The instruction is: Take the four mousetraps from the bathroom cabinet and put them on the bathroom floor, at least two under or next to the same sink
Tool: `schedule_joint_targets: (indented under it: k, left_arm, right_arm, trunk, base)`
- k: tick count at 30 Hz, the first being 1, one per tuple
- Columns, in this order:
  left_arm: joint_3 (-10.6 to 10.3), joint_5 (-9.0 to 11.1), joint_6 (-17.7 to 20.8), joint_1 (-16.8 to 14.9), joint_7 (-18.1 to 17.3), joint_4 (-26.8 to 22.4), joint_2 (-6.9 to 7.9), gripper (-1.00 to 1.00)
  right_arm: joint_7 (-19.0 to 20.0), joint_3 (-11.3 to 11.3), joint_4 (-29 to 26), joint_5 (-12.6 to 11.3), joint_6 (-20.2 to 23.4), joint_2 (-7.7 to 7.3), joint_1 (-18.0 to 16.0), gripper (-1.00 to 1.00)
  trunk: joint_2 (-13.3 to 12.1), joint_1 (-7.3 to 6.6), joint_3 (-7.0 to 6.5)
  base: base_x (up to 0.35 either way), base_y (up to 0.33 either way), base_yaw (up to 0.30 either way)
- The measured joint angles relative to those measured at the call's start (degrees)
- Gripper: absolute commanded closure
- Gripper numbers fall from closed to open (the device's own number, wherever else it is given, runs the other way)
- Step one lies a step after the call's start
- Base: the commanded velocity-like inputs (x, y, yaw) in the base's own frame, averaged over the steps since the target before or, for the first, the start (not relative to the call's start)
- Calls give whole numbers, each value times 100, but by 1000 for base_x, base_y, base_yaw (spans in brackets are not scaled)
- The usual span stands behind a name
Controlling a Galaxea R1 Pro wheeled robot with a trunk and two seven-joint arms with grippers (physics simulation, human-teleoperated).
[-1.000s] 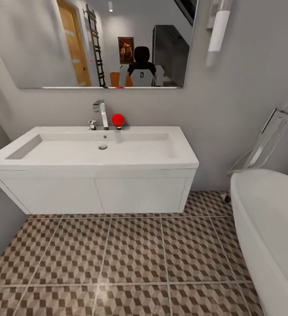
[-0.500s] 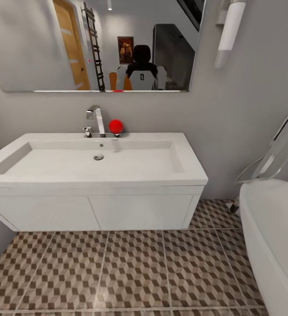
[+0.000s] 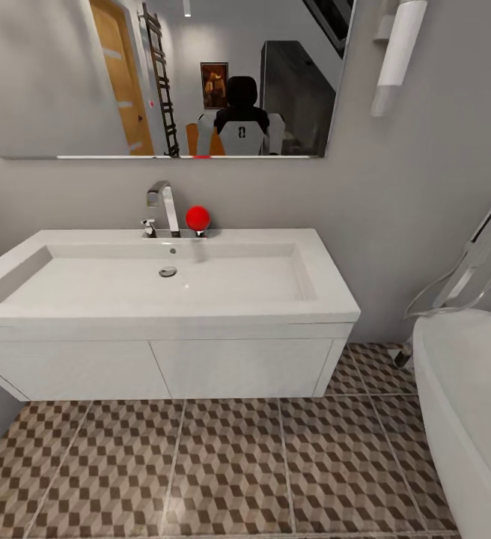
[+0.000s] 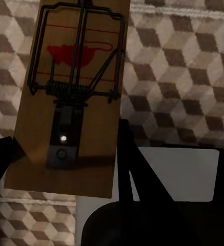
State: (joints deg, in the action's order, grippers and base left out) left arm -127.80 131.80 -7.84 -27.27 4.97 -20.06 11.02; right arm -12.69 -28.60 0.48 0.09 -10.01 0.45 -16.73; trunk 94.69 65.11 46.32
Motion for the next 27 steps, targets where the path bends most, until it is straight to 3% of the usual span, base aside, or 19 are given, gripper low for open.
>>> schedule_joint_targets:
  k: [3,6,8,10,14,19,23,27]
  left_arm:
    - [6,-7,103,0,4,4,-88,100]
    - [-18,19,610,-5,19,121,-265,100]
    - [-31,23,1221,-7,25,607,-396,100]
    - [-21,-5,1871,-7,6,1459,-576,100]
    - [5,-33,2599,-212,38,2181,-863,100]
    - [1,-23,2855,-905,57,2316,-961,100]
    - [7,-19,2962,-1388,67,2325,-981,100]
    - [15,-14,2941,-1674,446,2324,-988,100]
  right_arm:
    - [-27,16,-34,-171,697,32,-98,100]
    - [-33,35,-213,-541,1583,46,-394,100]
    - [-55,32,-371,-902,1987,40,-652,100]
    - [-130,29,-428,-1267,2183,38,-966,100]
    - [-423,24,-454,-1615,2493,43,-1536,100]
    - [-560,30,-478,-1679,3236,72,-2246,100]
    - [-574,36,-492,-1683,3691,119,-2609,100]
    - [-583,37,-491,-1697,4150,374,-2890,100]
  trunk:
    - [0,0,0]
    - [0,0,0]
    - [0,0,-1]
    - [0,0,-1]
    - [0,0,-2]
    - [0,0,-1]
    - [0,0,0]
    - [0,0,0]
  base:
    - [0,0,0]
    - [0,0,0]
    - [0,0,0]
    - [0,0,0]
    - [0,0,0]
    - [0,0,0]
    - [0,0,0]
    - [0,0,0]
